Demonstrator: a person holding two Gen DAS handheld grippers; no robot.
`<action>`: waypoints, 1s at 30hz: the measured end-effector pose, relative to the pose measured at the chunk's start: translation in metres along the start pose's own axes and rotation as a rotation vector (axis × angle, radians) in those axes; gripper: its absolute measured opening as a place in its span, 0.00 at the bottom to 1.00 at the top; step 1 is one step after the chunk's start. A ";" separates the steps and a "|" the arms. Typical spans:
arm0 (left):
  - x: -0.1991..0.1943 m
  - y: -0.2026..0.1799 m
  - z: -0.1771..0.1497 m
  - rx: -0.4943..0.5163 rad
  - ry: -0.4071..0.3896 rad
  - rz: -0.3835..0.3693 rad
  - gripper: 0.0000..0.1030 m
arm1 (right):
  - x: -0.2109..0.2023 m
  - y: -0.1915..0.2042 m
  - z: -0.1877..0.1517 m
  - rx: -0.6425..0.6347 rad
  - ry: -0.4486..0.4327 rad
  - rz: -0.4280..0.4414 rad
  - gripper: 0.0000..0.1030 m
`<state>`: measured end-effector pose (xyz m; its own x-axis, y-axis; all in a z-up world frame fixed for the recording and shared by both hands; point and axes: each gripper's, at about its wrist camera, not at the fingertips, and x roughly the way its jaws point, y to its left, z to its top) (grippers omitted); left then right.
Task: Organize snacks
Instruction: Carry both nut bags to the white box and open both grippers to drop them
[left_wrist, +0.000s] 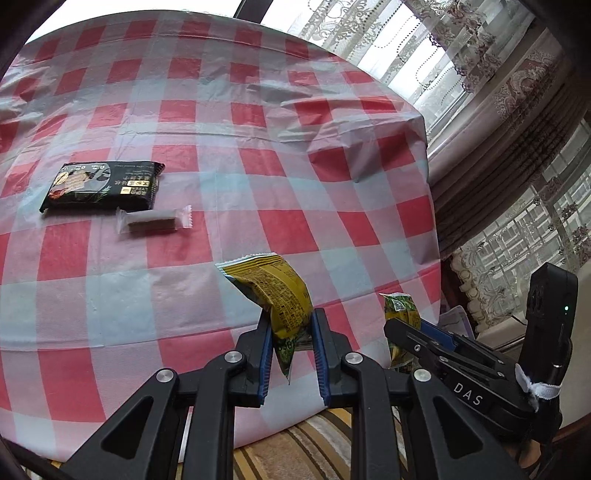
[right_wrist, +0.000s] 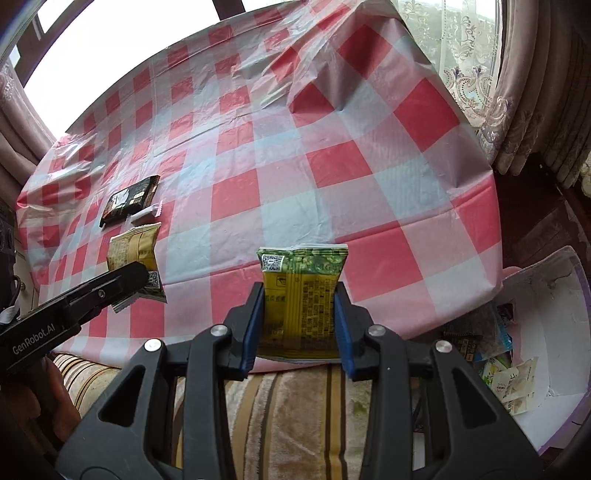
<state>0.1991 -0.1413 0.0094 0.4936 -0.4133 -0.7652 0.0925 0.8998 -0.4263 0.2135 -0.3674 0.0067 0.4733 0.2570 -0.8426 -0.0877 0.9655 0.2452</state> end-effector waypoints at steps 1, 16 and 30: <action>0.003 -0.008 -0.001 0.014 0.010 -0.006 0.20 | -0.003 -0.008 -0.002 0.011 -0.003 -0.008 0.38; 0.051 -0.124 -0.025 0.270 0.156 -0.091 0.20 | -0.025 -0.143 -0.041 0.229 0.006 -0.165 0.38; 0.080 -0.172 -0.046 0.382 0.277 -0.149 0.36 | -0.036 -0.186 -0.047 0.329 -0.013 -0.208 0.60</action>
<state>0.1832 -0.3354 -0.0005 0.2070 -0.5160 -0.8312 0.4806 0.7937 -0.3730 0.1716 -0.5544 -0.0306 0.4625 0.0550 -0.8849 0.2961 0.9312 0.2126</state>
